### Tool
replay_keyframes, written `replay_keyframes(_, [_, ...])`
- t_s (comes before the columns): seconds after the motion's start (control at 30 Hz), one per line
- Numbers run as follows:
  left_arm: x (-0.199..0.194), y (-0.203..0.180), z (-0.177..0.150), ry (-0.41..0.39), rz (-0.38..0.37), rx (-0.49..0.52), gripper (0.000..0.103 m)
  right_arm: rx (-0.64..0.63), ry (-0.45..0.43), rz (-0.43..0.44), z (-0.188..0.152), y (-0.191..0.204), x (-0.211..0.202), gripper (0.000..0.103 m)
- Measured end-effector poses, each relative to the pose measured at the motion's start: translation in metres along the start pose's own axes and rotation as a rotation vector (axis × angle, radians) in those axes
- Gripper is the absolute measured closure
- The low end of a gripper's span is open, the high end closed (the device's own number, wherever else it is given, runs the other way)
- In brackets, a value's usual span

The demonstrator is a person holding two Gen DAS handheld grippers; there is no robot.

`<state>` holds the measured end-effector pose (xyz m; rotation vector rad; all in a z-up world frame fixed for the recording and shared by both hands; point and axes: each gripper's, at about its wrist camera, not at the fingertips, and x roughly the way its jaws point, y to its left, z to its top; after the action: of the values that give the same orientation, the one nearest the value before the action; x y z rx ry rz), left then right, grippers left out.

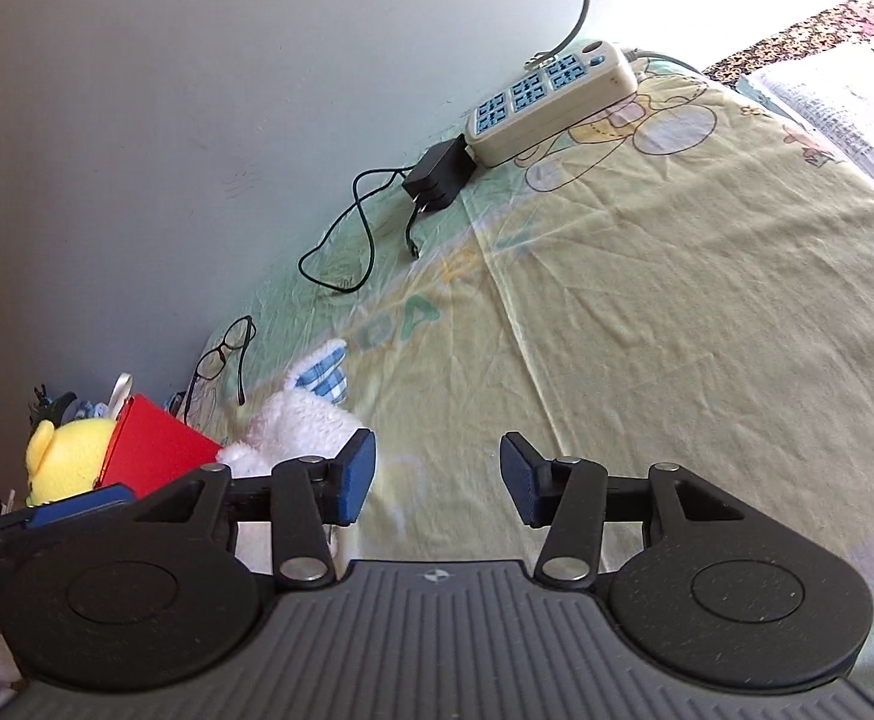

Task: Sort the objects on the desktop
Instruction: 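Grasp the pale pink bunny plush by its body with the right tool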

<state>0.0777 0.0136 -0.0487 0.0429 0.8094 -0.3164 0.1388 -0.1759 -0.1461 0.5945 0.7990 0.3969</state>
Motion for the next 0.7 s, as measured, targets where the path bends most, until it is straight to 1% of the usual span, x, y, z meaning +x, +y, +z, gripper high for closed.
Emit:
replay_keyframes(0.1, [0.029, 0.001, -0.001, 0.045, 0.094, -0.014, 0.019, 0.004, -0.006, 0.024, 0.000, -0.005, -0.003, 0.052])
replay_keyframes(0.13, [0.041, 0.005, -0.002, 0.073, 0.129, -0.024, 0.020, 0.005, -0.009, 0.029, -0.001, -0.006, -0.004, 0.052])
replay_keyframes(0.2, [0.059, 0.011, -0.005, 0.126, 0.166, -0.043, 0.027, 0.025, -0.011, 0.043, 0.000, -0.010, -0.004, 0.052])
replay_keyframes(0.23, [0.065, 0.013, -0.007, 0.145, 0.190, -0.055, 0.027, 0.045, -0.006, 0.059, 0.001, -0.013, -0.002, 0.052])
replay_keyframes(0.27, [0.069, 0.012, -0.008, 0.145, 0.211, -0.051, 0.030, 0.065, 0.002, 0.073, 0.001, -0.016, 0.000, 0.052])
replay_keyframes(0.33, [0.069, 0.008, -0.009, 0.124, 0.253, -0.043, 0.031, 0.091, 0.023, 0.097, 0.002, -0.018, 0.006, 0.053])
replay_keyframes(0.4, [0.070, 0.009, -0.008, 0.109, 0.272, -0.062, 0.038, 0.091, 0.046, 0.121, 0.002, -0.016, 0.013, 0.053])
replay_keyframes(0.47, [0.074, 0.012, -0.009, 0.116, 0.284, -0.071, 0.042, 0.097, 0.075, 0.160, 0.002, -0.013, 0.024, 0.053])
replay_keyframes(0.6, [0.079, 0.020, -0.011, 0.140, 0.275, -0.077, 0.052, 0.184, 0.139, 0.253, 0.002, -0.017, 0.048, 0.055])
replay_keyframes(0.7, [0.079, 0.023, -0.013, 0.148, 0.257, -0.097, 0.054, 0.214, 0.170, 0.309, 0.005, -0.015, 0.063, 0.057])
